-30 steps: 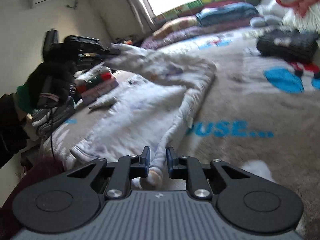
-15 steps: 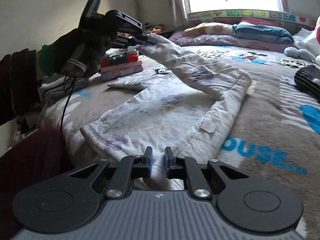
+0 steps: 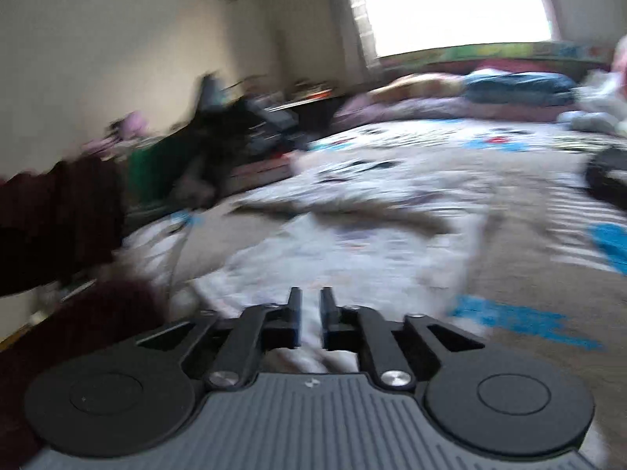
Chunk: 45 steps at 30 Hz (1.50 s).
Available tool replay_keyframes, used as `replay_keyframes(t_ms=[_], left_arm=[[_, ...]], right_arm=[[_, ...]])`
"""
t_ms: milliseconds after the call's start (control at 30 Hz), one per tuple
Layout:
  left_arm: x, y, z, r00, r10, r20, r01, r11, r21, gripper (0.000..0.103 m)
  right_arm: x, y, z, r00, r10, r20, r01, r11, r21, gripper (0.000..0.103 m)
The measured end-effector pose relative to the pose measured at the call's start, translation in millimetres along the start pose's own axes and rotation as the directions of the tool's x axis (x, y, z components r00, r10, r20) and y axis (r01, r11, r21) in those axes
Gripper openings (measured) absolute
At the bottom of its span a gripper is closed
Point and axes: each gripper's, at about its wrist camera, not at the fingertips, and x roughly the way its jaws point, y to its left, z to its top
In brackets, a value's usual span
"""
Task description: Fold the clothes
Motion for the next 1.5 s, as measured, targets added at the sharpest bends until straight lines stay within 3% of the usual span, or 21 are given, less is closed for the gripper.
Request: replay_keyframes(t_ms=[33, 67, 100, 133, 167, 233, 267, 333, 433, 533, 600, 700, 767, 800, 833, 933, 1133, 1300, 1500], left_arm=[[-1.5, -2.0, -5.4, 1.0, -0.009, -0.011, 0.009, 1.0, 0.002, 0.006], [-1.5, -4.4, -12.4, 1.0, -0.002, -0.03, 0.002, 1.0, 0.007, 0.012], [-1.5, -5.0, -20.3, 0.999, 0.001, -0.047, -0.002, 1.0, -0.004, 0.018], [-1.9, -2.5, -29.7, 0.998, -0.004, -0.063, 0.001, 0.999, -0.045, 0.032], [-2.5, 1.2, -39.3, 0.997, -0.023, -0.073, 0.016, 0.995, -0.099, 0.036], [-2.3, 6.1, -56.2, 0.993, -0.081, -0.091, 0.062, 0.979, -0.195, 0.038], [0.0, 6.3, -64.4, 0.989, -0.109, -0.104, 0.082, 0.969, -0.235, 0.04], [9.7, 1.0, -77.4, 0.979, -0.147, -0.137, 0.105, 0.955, -0.278, 0.042], [28.1, -13.8, -88.4, 0.969, -0.183, -0.164, 0.124, 0.941, -0.316, 0.042], [46.6, -19.8, -90.9, 0.973, -0.176, -0.146, 0.112, 0.925, -0.364, 0.042], [58.6, -21.8, -91.8, 0.983, -0.135, -0.128, 0.077, 0.923, -0.378, 0.042], [67.1, -27.1, -90.5, 0.992, -0.081, -0.093, 0.042, 0.931, -0.362, 0.033], [67.2, -32.6, -87.9, 0.996, -0.064, -0.068, 0.037, 0.939, -0.342, 0.007], [65.9, -36.2, -85.5, 0.996, -0.067, -0.058, 0.045, 0.944, -0.327, 0.007], [63.5, -40.3, -82.4, 0.997, -0.068, -0.046, 0.051, 0.952, -0.303, 0.006], [50.3, -54.5, -70.3, 0.996, -0.084, 0.011, 0.084, 0.973, -0.215, 0.006], [43.6, -64.5, -59.8, 0.996, -0.084, 0.042, 0.088, 0.99, -0.112, 0.006], [58.3, -53.0, -73.9, 0.999, -0.035, -0.007, 0.034, 0.994, -0.101, 0.006], [76.1, -41.6, -86.6, 0.997, 0.043, -0.067, -0.047, 0.997, -0.058, 0.006]], right_arm=[[-7.7, -1.9, -2.7, 0.999, -0.048, 0.013, 0.048, 0.999, -0.002, 0.054], [-10.2, 0.7, -4.8, 0.996, -0.091, 0.023, 0.092, 0.996, -0.024, 0.071], [-11.8, 3.9, -6.7, 0.991, -0.128, 0.03, 0.129, 0.99, -0.047, 0.073], [-8.6, 9.8, -7.1, 0.99, -0.135, 0.027, 0.137, 0.987, -0.079, 0.072], [-4.9, 15.9, -7.8, 0.989, -0.144, 0.022, 0.145, 0.983, -0.112, 0.071], [8.8, 30.0, -13.6, 0.983, -0.185, -0.016, 0.178, 0.964, -0.199, 0.069], [15.7, 35.7, -17.9, 0.979, -0.202, -0.039, 0.187, 0.952, -0.241, 0.062], [26.3, 42.7, -23.7, 0.972, -0.226, -0.063, 0.198, 0.935, -0.295, 0.051], [36.4, 44.5, -27.3, 0.964, -0.254, -0.072, 0.221, 0.926, -0.306, 0.046], [39.9, 43.7, -28.2, 0.958, -0.28, -0.069, 0.246, 0.917, -0.313, 0.044], [39.2, 43.6, -29.5, 0.953, -0.297, -0.064, 0.263, 0.912, -0.315, 0.044], [40.1, 40.9, -31.3, 0.948, -0.313, -0.057, 0.28, 0.906, -0.318, 0.044], [41.0, 39.4, -32.2, 0.948, -0.313, -0.047, 0.283, 0.904, -0.32, 0.041], [40.5, 38.8, -31.7, 0.951, -0.305, -0.041, 0.277, 0.907, -0.318, 0.035], [39.9, 37.8, -30.2, 0.955, -0.293, -0.037, 0.267, 0.912, -0.311, 0.021], [38.4, 38.1, -25.8, 0.962, -0.272, -0.015, 0.254, 0.915, -0.315, 0.014], [44.1, 52.9, -26.5, 0.966, -0.257, -0.004, 0.232, 0.879, -0.416, 0.013], [58.5, 61.1, -30.2, 0.966, -0.257, -0.037, 0.209, 0.852, -0.48, 0.013], [73.1, 51.5, -33.6, 0.966, -0.235, -0.113, 0.166, 0.889, -0.427, 0.014]])
